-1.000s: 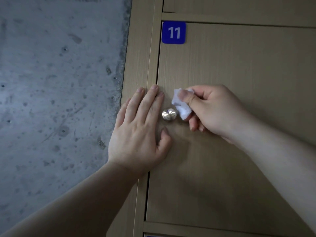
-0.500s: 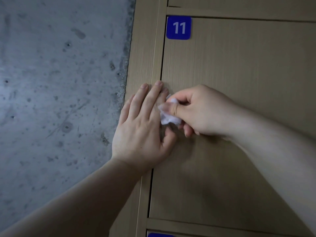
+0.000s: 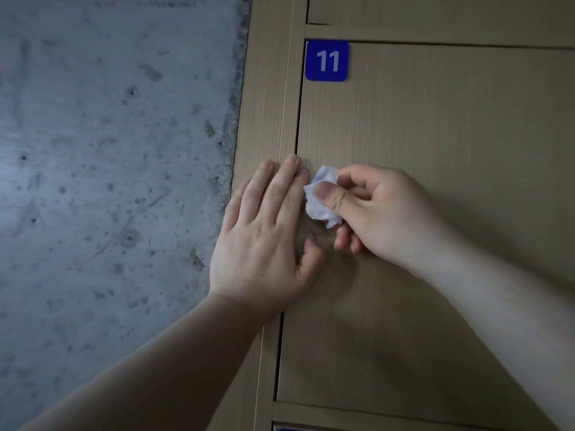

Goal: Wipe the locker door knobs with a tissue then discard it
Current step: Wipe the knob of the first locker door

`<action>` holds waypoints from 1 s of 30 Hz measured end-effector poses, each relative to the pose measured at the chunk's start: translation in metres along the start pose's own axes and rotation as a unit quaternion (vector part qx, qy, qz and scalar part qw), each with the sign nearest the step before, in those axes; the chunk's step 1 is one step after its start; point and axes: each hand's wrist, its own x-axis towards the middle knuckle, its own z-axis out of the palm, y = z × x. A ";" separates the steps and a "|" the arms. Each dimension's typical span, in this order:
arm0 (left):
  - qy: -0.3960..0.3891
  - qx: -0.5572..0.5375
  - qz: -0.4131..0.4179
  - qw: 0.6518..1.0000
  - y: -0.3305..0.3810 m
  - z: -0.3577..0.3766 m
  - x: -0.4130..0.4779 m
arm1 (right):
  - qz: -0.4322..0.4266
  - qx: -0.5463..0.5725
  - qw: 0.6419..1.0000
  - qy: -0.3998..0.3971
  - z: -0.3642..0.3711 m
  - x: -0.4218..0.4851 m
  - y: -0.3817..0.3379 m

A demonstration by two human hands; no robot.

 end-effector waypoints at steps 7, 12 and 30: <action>-0.001 0.002 -0.002 1.000 0.000 0.001 0.000 | 0.009 -0.089 0.982 -0.168 -0.016 0.010 -0.010; -0.004 0.010 -0.003 1.000 0.000 0.000 0.000 | -0.003 -0.161 0.973 -0.167 -0.007 0.017 -0.015; 0.014 -0.004 -0.001 1.000 0.000 0.001 -0.001 | 0.018 -0.082 0.976 -0.202 -0.016 0.016 -0.006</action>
